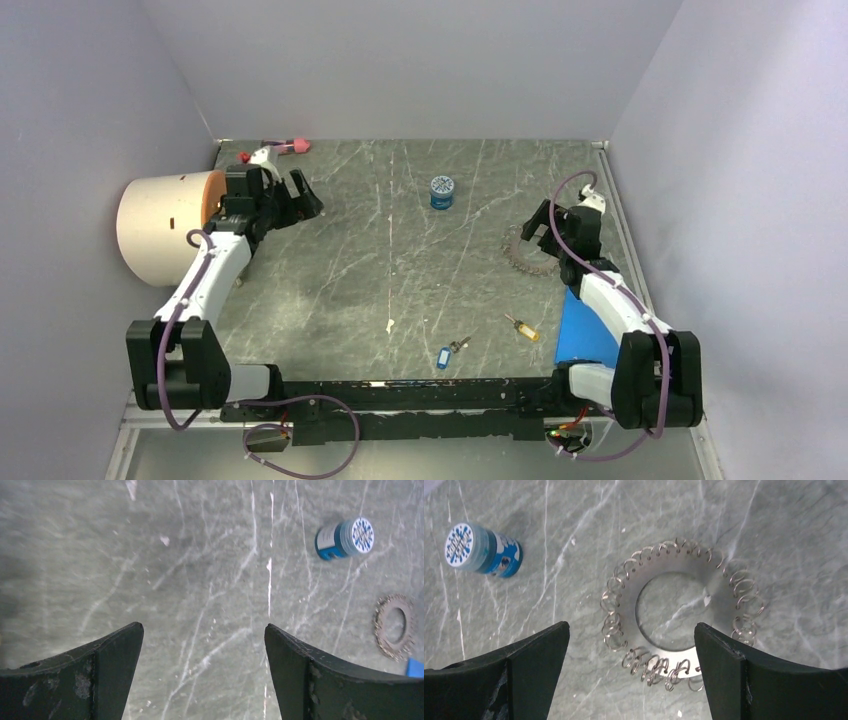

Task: Put the keys on the keyring

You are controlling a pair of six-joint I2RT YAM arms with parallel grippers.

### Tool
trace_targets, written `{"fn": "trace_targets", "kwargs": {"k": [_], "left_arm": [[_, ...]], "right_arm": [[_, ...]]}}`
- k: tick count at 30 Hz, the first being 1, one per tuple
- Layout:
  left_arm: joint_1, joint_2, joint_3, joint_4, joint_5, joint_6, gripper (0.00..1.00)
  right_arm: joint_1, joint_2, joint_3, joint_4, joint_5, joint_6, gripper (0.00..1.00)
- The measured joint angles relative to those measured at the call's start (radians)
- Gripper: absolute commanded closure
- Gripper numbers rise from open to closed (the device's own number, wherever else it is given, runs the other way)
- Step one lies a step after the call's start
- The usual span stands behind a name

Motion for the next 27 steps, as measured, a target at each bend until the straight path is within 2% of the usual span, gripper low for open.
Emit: {"fn": "trace_targets", "kwargs": {"k": [2, 6, 8, 11, 15, 20, 27], "left_arm": [[0.000, 0.020, -0.021, 0.001, 0.044, -0.034, 0.17], [0.001, 0.082, -0.055, 0.032, 0.165, -0.107, 0.27], [0.002, 0.132, -0.088, 0.098, 0.252, -0.169, 0.30], [-0.010, 0.203, -0.140, 0.178, 0.325, -0.250, 0.32], [-0.070, 0.257, -0.169, 0.204, 0.345, -0.326, 0.30], [-0.177, 0.262, -0.167, 0.196, 0.298, -0.361, 0.30], [-0.198, 0.158, -0.171, 0.161, 0.193, -0.380, 0.28]], "right_arm": [[-0.002, 0.008, 0.000, -0.021, -0.032, 0.007, 0.01], [-0.002, 0.020, 0.000, -0.040, -0.103, 0.011, 0.01], [-0.002, 0.047, 0.005, -0.043, -0.144, 0.010, 0.01], [-0.003, 0.110, 0.027, -0.067, -0.200, 0.009, 0.01], [-0.003, 0.188, 0.078, -0.105, -0.257, 0.000, 0.01], [-0.003, 0.288, 0.159, -0.127, -0.340, -0.021, 0.01], [-0.004, 0.396, 0.199, -0.168, -0.389, -0.027, 0.02]]}}
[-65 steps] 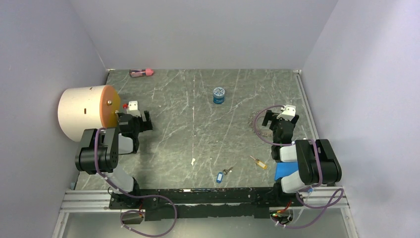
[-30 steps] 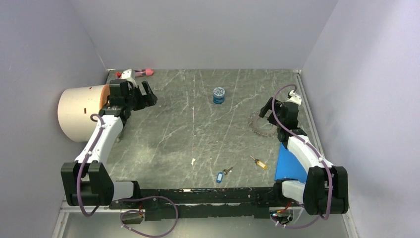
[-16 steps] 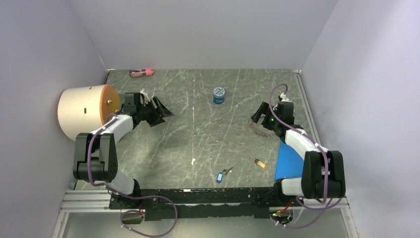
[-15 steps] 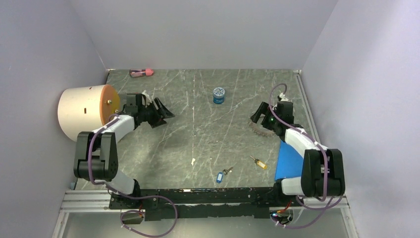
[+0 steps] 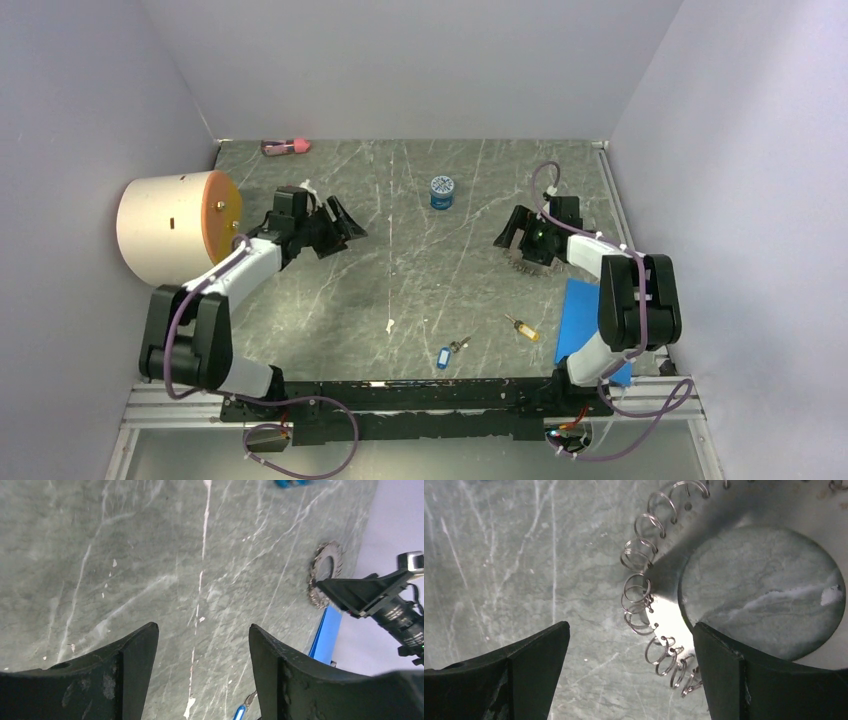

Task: Put the keys on the keyring

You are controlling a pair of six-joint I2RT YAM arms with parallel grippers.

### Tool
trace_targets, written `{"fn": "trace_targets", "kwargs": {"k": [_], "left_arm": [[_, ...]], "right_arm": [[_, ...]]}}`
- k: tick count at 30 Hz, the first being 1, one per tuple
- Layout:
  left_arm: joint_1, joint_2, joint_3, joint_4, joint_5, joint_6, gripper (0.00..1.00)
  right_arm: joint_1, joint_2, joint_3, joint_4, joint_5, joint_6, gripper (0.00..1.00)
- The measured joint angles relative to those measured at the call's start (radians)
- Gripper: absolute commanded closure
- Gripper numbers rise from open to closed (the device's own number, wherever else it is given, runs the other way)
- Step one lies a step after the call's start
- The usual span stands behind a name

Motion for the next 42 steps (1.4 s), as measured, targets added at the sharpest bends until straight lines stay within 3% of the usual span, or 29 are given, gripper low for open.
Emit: {"fn": "trace_targets", "kwargs": {"k": [7, 18, 33, 42], "left_arm": [[0.001, -0.129, 0.000, -0.005, -0.067, 0.006, 0.27], [0.001, -0.290, -0.029, -0.005, -0.166, 0.053, 0.25], [0.001, -0.391, -0.099, -0.015, -0.241, 0.056, 0.24], [0.001, -0.391, -0.112, -0.004, -0.235, 0.053, 0.23]], "right_arm": [[-0.001, 0.040, 0.031, -0.023, -0.007, -0.001, 0.05], [0.028, 0.095, 0.054, 0.020, -0.160, -0.010, 0.06], [0.378, 0.214, 0.156, 0.067, -0.272, 0.036, 0.06], [0.492, 0.227, 0.147, 0.107, -0.322, 0.124, 0.05]]}}
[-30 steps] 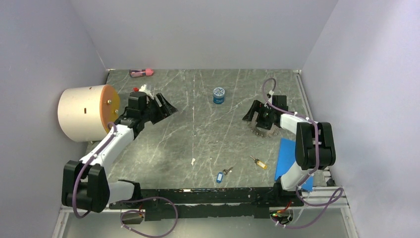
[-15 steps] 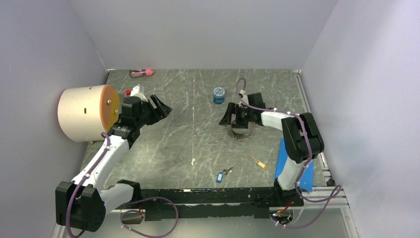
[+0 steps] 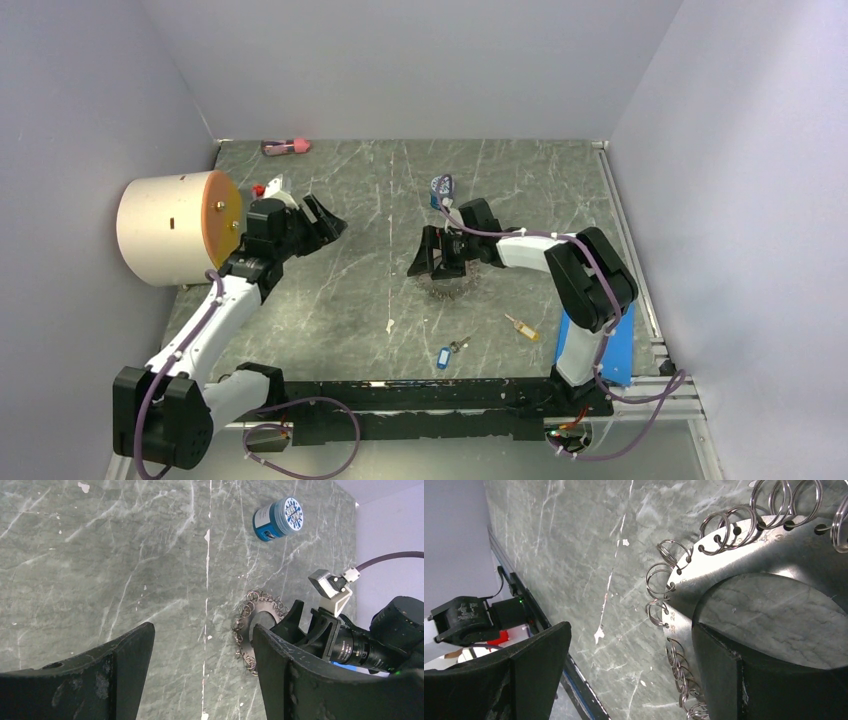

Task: Put the keys on the keyring

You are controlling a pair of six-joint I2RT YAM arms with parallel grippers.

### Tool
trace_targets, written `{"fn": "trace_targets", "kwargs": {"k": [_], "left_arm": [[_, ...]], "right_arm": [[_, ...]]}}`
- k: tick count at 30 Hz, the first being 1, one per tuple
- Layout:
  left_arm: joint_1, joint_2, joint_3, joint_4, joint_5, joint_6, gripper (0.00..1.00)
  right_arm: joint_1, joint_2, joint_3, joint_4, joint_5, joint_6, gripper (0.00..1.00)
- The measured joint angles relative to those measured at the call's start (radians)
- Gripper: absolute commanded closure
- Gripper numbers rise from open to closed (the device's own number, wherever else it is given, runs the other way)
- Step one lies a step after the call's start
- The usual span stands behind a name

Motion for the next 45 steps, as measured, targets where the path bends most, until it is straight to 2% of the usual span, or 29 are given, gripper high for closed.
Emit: {"fn": "trace_targets", "kwargs": {"k": [15, 25, 32, 38, 45], "left_arm": [[0.003, 0.139, -0.003, 0.037, 0.146, -0.015, 0.26], [-0.011, 0.276, -0.105, 0.209, 0.275, -0.146, 0.31], [-0.100, 0.428, -0.108, 0.306, 0.320, -0.212, 0.35], [-0.165, 0.552, -0.067, 0.312, 0.340, -0.219, 0.38], [-0.190, 0.573, -0.052, 0.301, 0.351, -0.217, 0.38]], "right_arm": [[-0.025, -0.064, 0.064, -0.092, 0.021, -0.055, 0.04], [-0.249, -0.152, -0.016, -0.109, 0.022, -0.074, 0.04], [-0.373, -0.195, -0.019, -0.168, 0.085, -0.130, 0.04], [-0.472, -0.196, -0.019, -0.192, 0.154, -0.137, 0.03], [-0.527, -0.166, -0.019, -0.197, 0.208, -0.148, 0.04]]}}
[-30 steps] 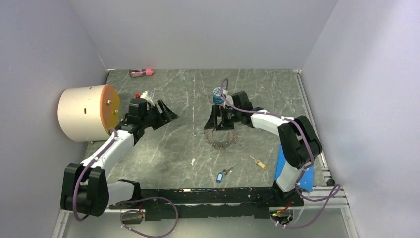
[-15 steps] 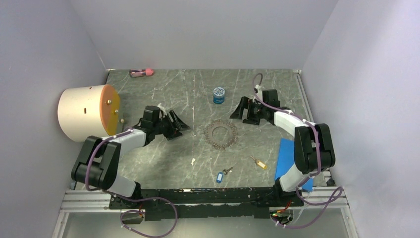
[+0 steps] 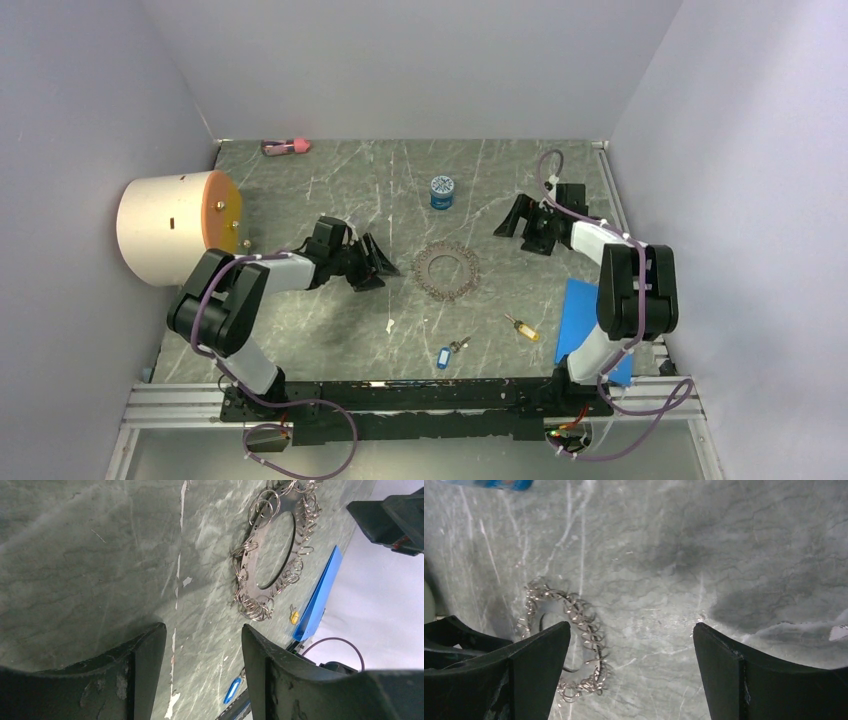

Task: Put the keys on the keyring

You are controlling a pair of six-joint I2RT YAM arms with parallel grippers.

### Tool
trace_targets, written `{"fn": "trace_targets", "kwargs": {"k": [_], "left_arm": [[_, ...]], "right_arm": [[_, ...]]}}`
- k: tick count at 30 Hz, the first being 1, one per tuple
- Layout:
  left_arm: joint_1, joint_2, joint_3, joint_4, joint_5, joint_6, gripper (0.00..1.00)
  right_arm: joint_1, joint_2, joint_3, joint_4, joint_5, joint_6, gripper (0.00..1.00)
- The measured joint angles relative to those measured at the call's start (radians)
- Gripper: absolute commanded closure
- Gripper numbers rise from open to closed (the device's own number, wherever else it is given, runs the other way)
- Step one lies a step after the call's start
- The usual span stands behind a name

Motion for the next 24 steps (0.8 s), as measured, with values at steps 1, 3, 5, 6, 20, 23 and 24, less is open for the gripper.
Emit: {"fn": "trace_targets", "kwargs": {"k": [1, 3, 5, 6, 20, 23, 24], "left_arm": [[0.000, 0.002, 0.002, -0.005, 0.001, 0.000, 0.38], [-0.001, 0.009, 0.011, -0.011, 0.003, 0.001, 0.38], [-0.002, 0.018, 0.020, -0.011, 0.005, 0.002, 0.38], [-0.002, 0.019, 0.023, -0.013, 0.005, 0.003, 0.39], [-0.006, 0.092, 0.079, 0.008, 0.037, 0.006, 0.43], [-0.010, 0.101, 0.090, 0.006, 0.036, 0.008, 0.44], [-0.011, 0.106, 0.095, 0.005, 0.036, 0.010, 0.45]], "right_arm": [[-0.002, 0.017, 0.000, 0.001, -0.006, 0.000, 0.05], [-0.005, 0.056, 0.000, 0.002, -0.026, 0.001, 0.05], [-0.008, 0.079, 0.000, 0.031, -0.067, 0.011, 0.06], [-0.009, 0.081, -0.002, 0.040, -0.083, 0.013, 0.08], [0.040, 0.073, -0.110, 0.154, -0.252, 0.054, 0.26], [0.095, 0.066, -0.130, 0.158, -0.266, 0.066, 0.33], [0.123, 0.066, -0.132, 0.157, -0.267, 0.070, 0.34]]}}
